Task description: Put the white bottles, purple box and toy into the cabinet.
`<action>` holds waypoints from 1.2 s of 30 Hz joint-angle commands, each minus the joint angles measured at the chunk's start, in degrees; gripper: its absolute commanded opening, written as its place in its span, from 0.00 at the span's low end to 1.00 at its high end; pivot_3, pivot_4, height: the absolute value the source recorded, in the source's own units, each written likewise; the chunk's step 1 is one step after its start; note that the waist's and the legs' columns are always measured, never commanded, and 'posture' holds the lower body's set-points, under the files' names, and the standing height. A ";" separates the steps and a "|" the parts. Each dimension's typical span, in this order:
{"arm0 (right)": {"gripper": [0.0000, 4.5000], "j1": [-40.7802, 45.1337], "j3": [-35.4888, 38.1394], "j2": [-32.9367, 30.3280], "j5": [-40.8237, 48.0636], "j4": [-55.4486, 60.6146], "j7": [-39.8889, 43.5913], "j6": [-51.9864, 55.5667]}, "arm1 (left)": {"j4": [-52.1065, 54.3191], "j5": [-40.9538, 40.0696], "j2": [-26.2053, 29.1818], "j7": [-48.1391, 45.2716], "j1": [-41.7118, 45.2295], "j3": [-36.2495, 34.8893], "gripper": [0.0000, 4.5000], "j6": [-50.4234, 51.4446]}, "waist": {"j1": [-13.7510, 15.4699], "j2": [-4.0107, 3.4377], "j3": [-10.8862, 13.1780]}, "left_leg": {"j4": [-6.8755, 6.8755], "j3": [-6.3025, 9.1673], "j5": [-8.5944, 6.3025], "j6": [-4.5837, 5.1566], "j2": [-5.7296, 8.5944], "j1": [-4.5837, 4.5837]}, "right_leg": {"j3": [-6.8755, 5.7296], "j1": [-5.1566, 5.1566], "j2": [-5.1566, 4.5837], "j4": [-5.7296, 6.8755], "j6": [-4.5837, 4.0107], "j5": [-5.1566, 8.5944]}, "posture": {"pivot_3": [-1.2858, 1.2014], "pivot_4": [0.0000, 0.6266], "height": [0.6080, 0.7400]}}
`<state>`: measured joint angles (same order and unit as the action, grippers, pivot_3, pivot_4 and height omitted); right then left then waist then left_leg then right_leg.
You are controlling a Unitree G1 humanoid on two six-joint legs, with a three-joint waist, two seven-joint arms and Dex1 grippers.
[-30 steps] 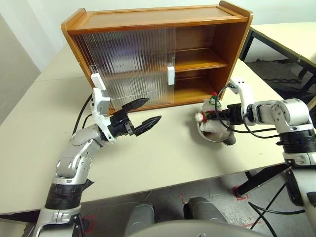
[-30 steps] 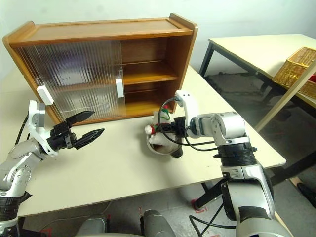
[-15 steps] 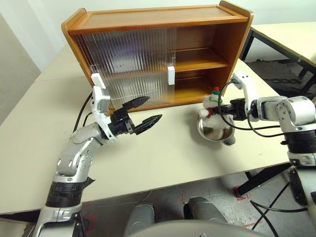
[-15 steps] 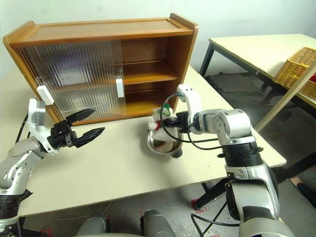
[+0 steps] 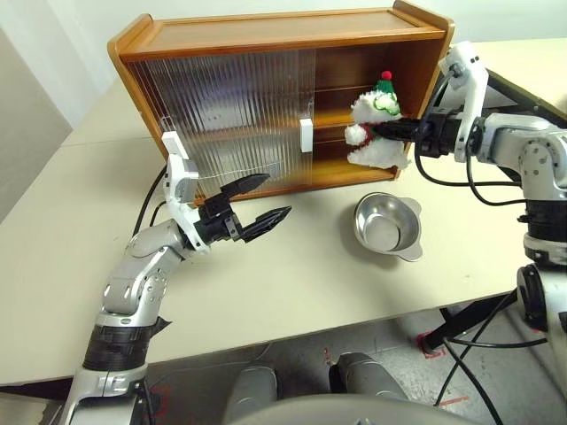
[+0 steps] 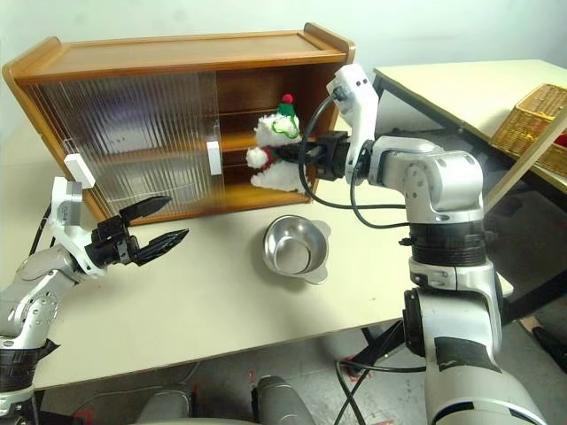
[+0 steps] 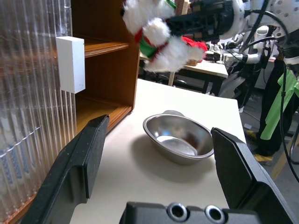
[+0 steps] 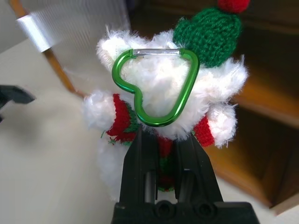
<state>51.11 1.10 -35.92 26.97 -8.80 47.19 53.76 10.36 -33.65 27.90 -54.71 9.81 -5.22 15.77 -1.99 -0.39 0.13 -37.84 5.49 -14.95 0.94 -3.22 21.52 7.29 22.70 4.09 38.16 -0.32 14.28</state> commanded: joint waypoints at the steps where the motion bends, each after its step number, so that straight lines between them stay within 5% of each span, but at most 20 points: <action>1: 0.04 2.25 -1.82 1.06 -3.40 -5.06 1.02 -7.46 | -0.49 0.63 -0.30 0.29 0.19 0.59 1.00 -0.31 | 0.01 0.00 0.00 | 0.00 0.01 0.00 0.00 0.00 0.00 | 0.00 0.01 0.00 0.00 -0.01 0.00 | 0.50 0.00 1.00; 24: 0.04 17.12 -0.88 10.83 -15.28 -41.42 -1.50 -37.60 | 0.53 0.53 -0.53 1.44 -0.95 0.28 1.00 -0.33 | 0.30 -0.02 0.01 | -0.02 0.44 -0.01 -0.02 -0.16 -0.01 | 0.02 0.00 -0.02 0.02 -0.50 -0.37 | 0.50 0.00 1.00; 36: 0.04 22.93 0.84 15.14 -19.90 -57.85 -9.32 -50.63 | 1.97 0.53 -0.76 1.99 -2.10 0.79 1.00 0.02 | 0.29 -0.06 0.03 | 0.01 0.56 -0.02 -0.04 -0.43 0.00 | 0.17 0.02 -0.04 0.01 -0.58 -0.40 | 0.51 0.00 1.00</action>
<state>72.93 1.38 -21.34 8.03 -64.86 38.76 4.63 11.37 -33.36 26.87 -52.75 8.11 -4.97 15.51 -1.70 -0.45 0.17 -37.82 6.07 -14.97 0.90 -3.69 21.52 7.47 22.72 4.04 38.17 -0.92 13.87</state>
